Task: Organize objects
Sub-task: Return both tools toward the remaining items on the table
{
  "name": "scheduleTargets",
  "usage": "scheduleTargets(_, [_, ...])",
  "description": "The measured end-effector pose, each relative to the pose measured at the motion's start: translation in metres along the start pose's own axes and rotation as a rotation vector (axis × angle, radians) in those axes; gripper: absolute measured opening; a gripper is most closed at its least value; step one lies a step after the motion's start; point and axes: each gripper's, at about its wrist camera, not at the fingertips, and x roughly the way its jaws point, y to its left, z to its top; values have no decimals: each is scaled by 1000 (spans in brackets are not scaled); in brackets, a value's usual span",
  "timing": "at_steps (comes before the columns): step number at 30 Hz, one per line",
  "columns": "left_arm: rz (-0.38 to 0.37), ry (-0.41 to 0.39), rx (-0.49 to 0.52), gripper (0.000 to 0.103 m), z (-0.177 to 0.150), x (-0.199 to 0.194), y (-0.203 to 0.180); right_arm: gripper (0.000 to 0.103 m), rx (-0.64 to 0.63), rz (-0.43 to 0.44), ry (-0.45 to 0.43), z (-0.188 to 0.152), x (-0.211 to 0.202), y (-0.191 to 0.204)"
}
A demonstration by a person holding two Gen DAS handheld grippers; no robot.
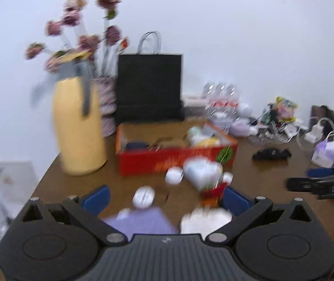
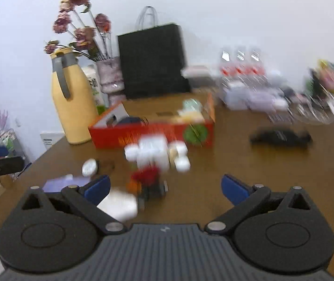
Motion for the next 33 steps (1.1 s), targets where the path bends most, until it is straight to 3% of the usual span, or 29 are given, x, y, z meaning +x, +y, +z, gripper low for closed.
scheduleTargets(3, [40,84,-25,103,-37,-17,-1,103,49,-92,37,-34,-31,-5])
scheduleTargets(5, [69,145,-52,103,-50,-20,2,103,23,-109,56,-44,-49,-2])
scheduleTargets(11, [108,102,-104,103,-49,-31,14,103,-47,-80,-4,-40,-67,20])
scheduleTargets(16, [108,95,-99,103,-51,-29,18,103,-61,-28,2,-41,-55,35])
scheduleTargets(21, [73,128,-150,102,-54,-6,29,103,-62,-53,39,-42,-33,36])
scheduleTargets(24, [54,126,-162,96,-50,14,33,103,-86,-75,28,-36,-19,38])
scheduleTargets(28, [45,113,-104,93,-32,51,33,103,-133,-73,-3,-20,2,43])
scheduleTargets(33, [111,97,-27,89,-20,90,36,100,-177,-49,-22,-1,33,54])
